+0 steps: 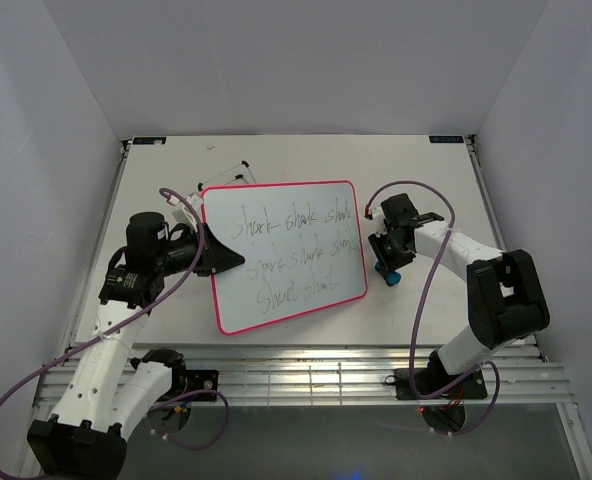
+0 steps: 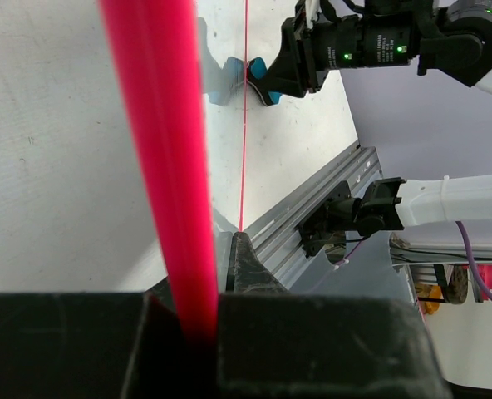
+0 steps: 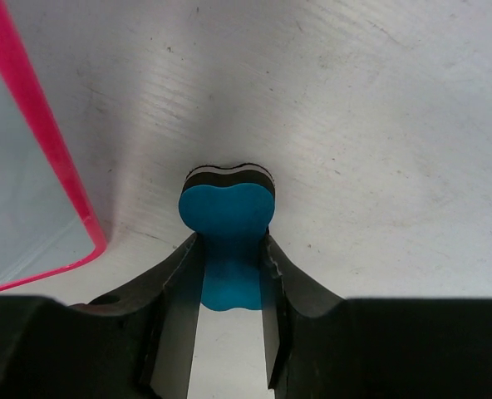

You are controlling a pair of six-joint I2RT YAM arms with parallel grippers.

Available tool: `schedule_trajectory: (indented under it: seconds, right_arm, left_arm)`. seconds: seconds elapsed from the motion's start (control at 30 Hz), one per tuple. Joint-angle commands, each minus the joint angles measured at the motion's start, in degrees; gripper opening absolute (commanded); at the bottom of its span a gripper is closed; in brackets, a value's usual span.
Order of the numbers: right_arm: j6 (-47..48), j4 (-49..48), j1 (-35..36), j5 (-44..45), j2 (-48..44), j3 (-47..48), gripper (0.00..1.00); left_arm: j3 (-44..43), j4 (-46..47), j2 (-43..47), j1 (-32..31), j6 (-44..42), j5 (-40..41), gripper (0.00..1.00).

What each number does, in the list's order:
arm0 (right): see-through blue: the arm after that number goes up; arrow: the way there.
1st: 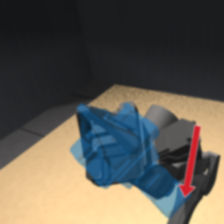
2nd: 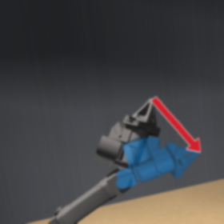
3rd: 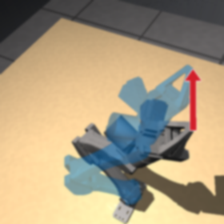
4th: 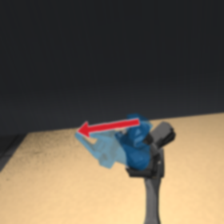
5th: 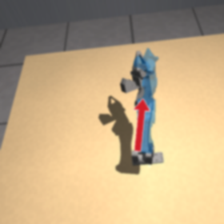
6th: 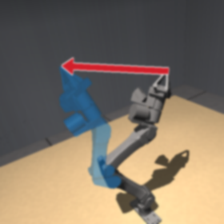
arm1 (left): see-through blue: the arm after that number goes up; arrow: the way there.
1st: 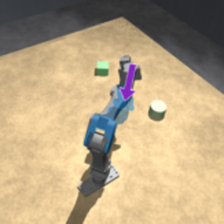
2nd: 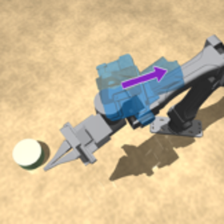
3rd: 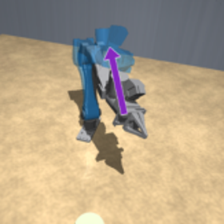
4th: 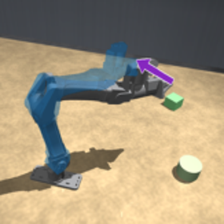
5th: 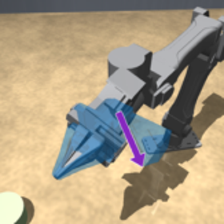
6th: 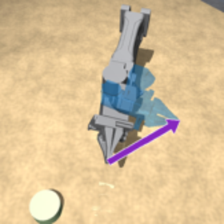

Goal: Erase the whiteboard

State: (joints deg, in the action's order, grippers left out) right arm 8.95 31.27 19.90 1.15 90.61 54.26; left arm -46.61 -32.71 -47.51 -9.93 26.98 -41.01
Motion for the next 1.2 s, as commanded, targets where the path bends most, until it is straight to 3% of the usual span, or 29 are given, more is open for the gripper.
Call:
schedule_trajectory:
  seconds: [0.0, 0.17, 0.33, 0.5, 0.53, 0.6, 0.77, 1.03, 1.17]
  right_arm:
    - [-4.19, -1.30, -0.13, 0.70, -4.56, 0.76, 0.08]
    - [-8.33, -0.24, 0.84, -3.95, -11.49, 3.65, 0.08]
    - [-13.08, -10.13, 15.40, -10.81, -14.67, 11.19, 0.08]
    - [-14.05, -17.64, 35.68, 0.40, -8.53, 22.09, 0.08]
    - [-13.44, -17.90, 37.91, 6.44, -4.86, 27.16, 0.08]
    - [-11.42, -15.72, 42.56, 10.44, -0.80, 33.07, 0.08]
    - [-10.18, -4.91, 45.05, 14.41, 12.48, 53.54, 0.08]
    - [-12.29, 4.67, 45.05, 12.74, 17.93, 58.50, 0.08]
    - [-13.87, 8.11, 44.00, 11.51, 18.12, 56.49, 0.08]
  left_arm:
    - [0.29, -3.50, -1.27, -0.61, -7.38, 6.12, 0.00]
    - [1.34, -2.36, -2.33, -0.61, -6.77, 4.55, 0.00]
    - [4.68, 2.82, -3.12, -0.61, -5.01, -0.29, 0.00]
    - [5.83, 5.64, -4.79, -0.61, -4.31, -2.05, 0.00]
    - [5.83, 5.64, -4.88, -0.70, -4.22, -1.88, 0.00]
    - [6.18, 5.90, -4.62, -0.61, -4.31, -1.53, 0.00]
    - [6.97, 6.69, -2.51, -0.61, -3.96, -1.26, 0.00]
    - [7.24, 7.57, -0.92, -0.61, -4.13, -2.05, 0.00]
    - [7.06, 7.83, -0.57, -0.61, -4.31, -1.53, 0.00]
